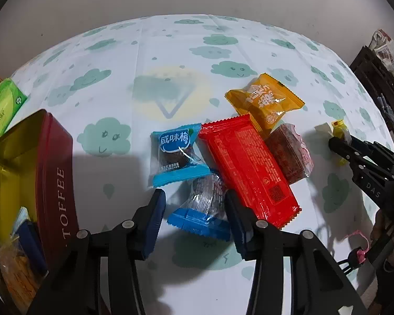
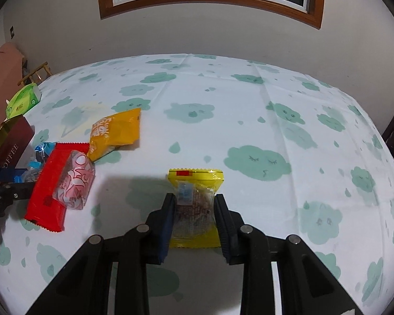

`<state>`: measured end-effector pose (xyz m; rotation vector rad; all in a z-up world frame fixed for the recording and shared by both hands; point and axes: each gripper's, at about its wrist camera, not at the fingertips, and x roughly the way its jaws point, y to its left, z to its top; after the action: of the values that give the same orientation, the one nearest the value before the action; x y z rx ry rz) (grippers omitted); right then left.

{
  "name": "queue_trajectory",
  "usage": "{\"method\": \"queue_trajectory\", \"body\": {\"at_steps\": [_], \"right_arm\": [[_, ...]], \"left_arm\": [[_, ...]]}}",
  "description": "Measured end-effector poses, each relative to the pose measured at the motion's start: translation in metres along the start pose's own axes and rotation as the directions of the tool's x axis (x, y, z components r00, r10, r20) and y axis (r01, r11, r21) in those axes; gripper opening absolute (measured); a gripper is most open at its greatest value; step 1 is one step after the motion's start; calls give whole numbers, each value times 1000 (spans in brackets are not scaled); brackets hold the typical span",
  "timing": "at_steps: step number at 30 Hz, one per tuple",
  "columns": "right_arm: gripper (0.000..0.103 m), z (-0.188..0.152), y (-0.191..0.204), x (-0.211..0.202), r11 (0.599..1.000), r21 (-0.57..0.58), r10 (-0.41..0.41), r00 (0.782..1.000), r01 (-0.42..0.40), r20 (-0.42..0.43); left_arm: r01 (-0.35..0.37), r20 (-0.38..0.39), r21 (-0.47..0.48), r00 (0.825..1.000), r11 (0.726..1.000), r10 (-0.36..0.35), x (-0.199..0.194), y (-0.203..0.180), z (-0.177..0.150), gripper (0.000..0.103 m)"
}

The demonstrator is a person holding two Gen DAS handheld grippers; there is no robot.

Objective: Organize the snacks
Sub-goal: 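Grasp the yellow packet with the right tool while the left tool grasps a blue candy packet, then drop the blue candy packet into the tin with the left tool while the right tool holds its packet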

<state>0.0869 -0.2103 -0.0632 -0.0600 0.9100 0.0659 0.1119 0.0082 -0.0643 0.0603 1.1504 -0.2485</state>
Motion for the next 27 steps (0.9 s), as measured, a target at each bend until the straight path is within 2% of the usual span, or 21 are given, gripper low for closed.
{"method": "queue_trajectory", "body": {"at_steps": [14,20,27], "right_arm": [[30,-7,1,-4,1000,-8,-17,1000,17,13],[30,-7,1,-4,1000,-9,-17,1000,17,13],[30,-7,1,-4,1000,-9,-17,1000,18,13]], "left_arm": [[32,19,-43,999,999,-32,-16,2,-10,23],[27,20,-38,999,999,-26,-25,1,-22,22],[38,-37,-36,999,999,-40,-14,-2,-28,22]]}}
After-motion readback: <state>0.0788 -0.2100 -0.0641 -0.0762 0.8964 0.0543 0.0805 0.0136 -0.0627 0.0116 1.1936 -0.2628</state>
